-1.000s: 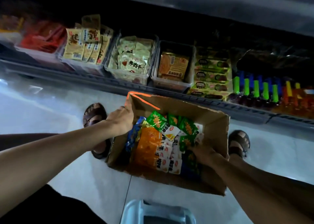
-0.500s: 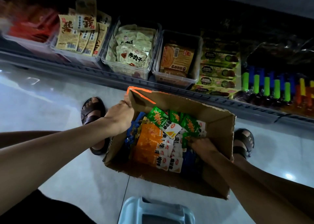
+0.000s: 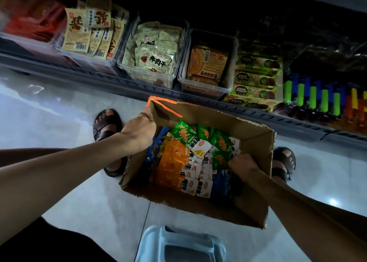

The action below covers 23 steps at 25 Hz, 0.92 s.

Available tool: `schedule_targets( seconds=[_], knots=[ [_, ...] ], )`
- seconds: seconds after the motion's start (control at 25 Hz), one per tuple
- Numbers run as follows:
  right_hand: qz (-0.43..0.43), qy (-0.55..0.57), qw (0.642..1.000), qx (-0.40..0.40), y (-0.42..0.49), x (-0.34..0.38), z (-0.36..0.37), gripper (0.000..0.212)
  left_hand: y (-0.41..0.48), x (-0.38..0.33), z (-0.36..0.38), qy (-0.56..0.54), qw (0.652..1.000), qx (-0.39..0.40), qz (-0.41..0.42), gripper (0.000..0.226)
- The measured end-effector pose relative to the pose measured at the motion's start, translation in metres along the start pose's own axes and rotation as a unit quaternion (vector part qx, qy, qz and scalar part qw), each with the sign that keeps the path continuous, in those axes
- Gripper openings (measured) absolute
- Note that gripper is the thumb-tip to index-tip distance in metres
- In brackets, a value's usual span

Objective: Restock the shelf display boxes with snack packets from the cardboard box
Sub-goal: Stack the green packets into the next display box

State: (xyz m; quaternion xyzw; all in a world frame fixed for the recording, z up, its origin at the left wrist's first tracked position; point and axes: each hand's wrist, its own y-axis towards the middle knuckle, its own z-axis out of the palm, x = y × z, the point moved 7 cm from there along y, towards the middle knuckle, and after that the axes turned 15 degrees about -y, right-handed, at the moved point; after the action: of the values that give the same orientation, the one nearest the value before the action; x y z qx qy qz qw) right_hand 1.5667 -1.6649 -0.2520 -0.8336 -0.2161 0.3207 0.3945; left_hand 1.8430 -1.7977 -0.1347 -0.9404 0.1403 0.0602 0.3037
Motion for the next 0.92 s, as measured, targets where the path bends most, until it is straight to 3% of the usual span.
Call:
schedule_targets(
  seconds=[0.12, 0.28, 0.36, 0.48, 0.64, 0.76, 0.92],
  knots=[
    [0.050, 0.155, 0.986, -0.033, 0.005, -0.029, -0.011, 0.022, 0.000, -0.001, -0.002, -0.011, 1.000, 0.002, -0.003, 0.088],
    [0.093, 0.356, 0.928, -0.063, 0.023, -0.038, -0.005, 0.043, 0.000, -0.002, -0.001, -0.010, 1.000, 0.008, -0.002, 0.088],
    [0.109, 0.430, 0.895, -0.051, 0.034, -0.033, 0.004, 0.040, 0.000, -0.001, -0.001, -0.010, 1.000, 0.006, -0.006, 0.087],
    [0.129, 0.392, 0.911, 0.002, 0.048, -0.028, 0.015, 0.029, 0.002, -0.002, -0.001, -0.007, 1.000, 0.007, -0.005, 0.086],
    [0.088, 0.313, 0.945, -0.021, 0.045, -0.024, 0.011, 0.031, 0.002, -0.003, -0.003, -0.022, 1.000, 0.016, -0.005, 0.087],
    [0.032, 0.260, 0.965, 0.012, 0.039, -0.015, 0.012, 0.027, 0.001, -0.003, -0.003, -0.025, 0.999, 0.019, -0.007, 0.090],
    [0.028, 0.196, 0.980, -0.018, 0.035, -0.012, 0.004, 0.024, 0.001, -0.003, -0.002, -0.006, 1.000, 0.028, -0.006, 0.092]
  ],
)
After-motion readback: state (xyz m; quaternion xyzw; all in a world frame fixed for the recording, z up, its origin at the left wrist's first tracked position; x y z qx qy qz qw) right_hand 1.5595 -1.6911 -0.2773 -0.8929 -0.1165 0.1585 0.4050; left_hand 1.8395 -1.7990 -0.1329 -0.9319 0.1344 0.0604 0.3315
